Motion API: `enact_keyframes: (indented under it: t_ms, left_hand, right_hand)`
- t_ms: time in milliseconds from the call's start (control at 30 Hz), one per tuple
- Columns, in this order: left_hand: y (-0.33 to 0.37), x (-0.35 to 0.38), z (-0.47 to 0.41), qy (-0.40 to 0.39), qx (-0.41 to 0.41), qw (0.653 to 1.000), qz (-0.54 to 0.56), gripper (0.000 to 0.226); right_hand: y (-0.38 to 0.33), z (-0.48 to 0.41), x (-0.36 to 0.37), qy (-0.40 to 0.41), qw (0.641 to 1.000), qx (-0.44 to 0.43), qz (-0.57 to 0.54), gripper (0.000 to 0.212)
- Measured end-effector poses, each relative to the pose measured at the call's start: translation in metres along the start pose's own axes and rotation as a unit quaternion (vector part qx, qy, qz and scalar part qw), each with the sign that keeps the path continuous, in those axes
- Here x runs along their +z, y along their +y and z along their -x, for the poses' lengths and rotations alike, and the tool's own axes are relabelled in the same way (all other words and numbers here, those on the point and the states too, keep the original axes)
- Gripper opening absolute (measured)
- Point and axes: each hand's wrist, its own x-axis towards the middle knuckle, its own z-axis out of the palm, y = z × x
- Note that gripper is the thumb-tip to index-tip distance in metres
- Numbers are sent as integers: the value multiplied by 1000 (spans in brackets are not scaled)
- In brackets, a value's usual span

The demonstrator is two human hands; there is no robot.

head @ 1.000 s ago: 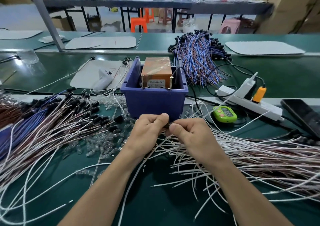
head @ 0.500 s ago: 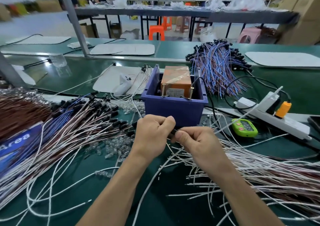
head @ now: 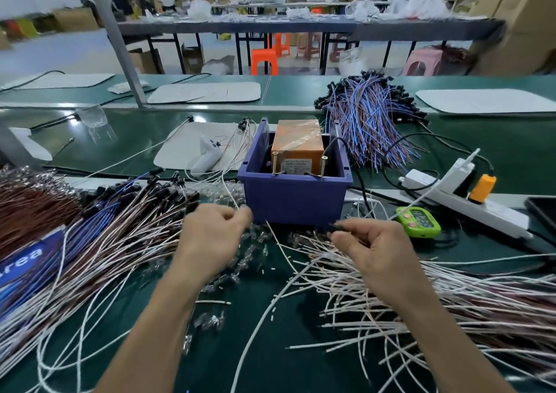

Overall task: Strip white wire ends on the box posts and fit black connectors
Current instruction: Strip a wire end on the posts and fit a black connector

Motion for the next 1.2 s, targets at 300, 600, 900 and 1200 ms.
enact_keyframes:
  t_ms: [300, 600, 900, 1200]
  left_hand:
    - [32, 53, 21, -143, 55, 974, 168, 39]
    - [1, 5, -29, -16, -12, 995, -100, 32]
    - [-10, 7, -60, -36, 23, 973, -225, 11]
    - [-3, 1, -76, -74, -14, 971, -226, 6]
  right_hand:
    - [10, 3, 7, -18, 996, -53, 72, 25]
    - [17, 4, 11, -17, 991, -36, 128, 12]
    - [21, 4, 11, -13, 988, -21, 152, 27]
    - [22, 4, 13, -18, 988, -11, 156, 26]
